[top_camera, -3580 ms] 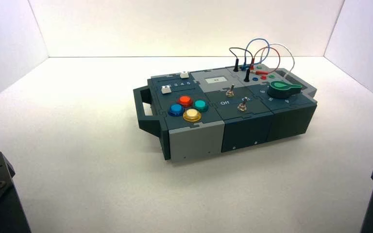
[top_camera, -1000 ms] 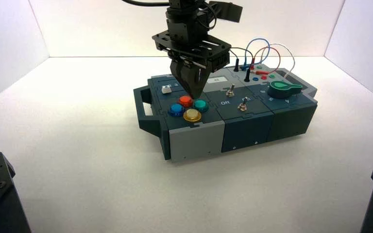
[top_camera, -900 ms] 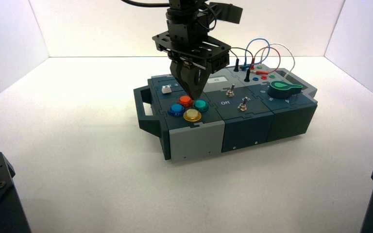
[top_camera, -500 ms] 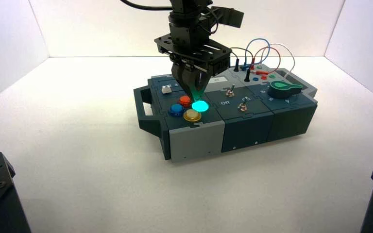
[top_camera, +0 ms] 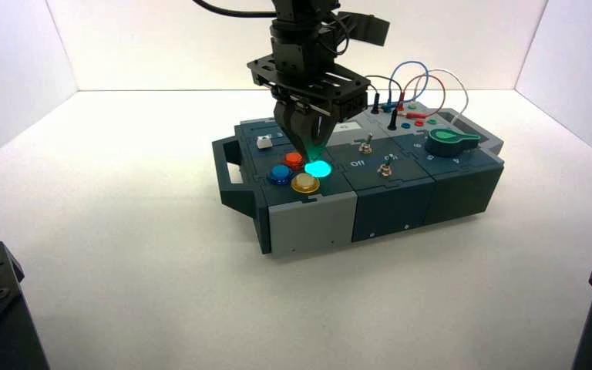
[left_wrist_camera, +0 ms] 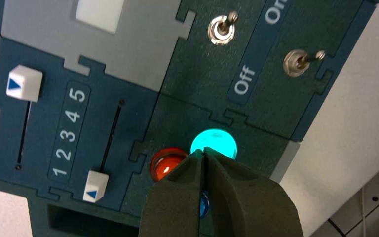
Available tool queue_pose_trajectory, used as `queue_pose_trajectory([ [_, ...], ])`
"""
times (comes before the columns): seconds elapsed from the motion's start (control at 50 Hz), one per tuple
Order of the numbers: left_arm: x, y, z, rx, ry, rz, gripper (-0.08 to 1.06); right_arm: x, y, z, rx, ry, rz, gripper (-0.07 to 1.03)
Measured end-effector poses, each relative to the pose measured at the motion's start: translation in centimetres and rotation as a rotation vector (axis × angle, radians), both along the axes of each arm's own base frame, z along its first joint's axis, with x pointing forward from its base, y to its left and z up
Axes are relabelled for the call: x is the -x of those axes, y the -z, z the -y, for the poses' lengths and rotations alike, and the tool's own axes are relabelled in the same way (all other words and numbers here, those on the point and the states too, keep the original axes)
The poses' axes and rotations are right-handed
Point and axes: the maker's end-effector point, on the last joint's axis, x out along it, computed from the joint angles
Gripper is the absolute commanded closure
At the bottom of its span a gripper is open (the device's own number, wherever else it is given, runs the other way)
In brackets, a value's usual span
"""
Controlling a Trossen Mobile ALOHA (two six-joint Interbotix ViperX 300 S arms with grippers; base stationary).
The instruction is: Push the green button with the left gripper.
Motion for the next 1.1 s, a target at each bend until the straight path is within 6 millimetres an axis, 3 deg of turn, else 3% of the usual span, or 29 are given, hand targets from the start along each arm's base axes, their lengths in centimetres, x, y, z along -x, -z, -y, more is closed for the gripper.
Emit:
queue_pose_trajectory([
  [0.16, -0.6, -1.1, 0.8, 0.031, 0.001, 0.025, 1.01, 0.1, -0.1, 0.0, -0.001, 0.0, 0.004, 0.99],
  [0.56, -2.1, -6.3, 2.8, 0.168, -0.006, 0.135, 1.01, 0.3, -0.4, 0.1, -0.007, -0.001, 0.02, 0.99],
  [0.98, -2.5, -11.2, 3.0, 0.272, -0.018, 0.216, 1.01, 0.3, -0.4, 0.1, -0.008, 0.0, 0.022, 0.99],
  [1.1, -2.5, -11.5, 2.9, 0.28, -0.018, 0.223, 1.01, 0.3, -0.4, 0.1, -0.008, 0.0, 0.022, 0.99],
])
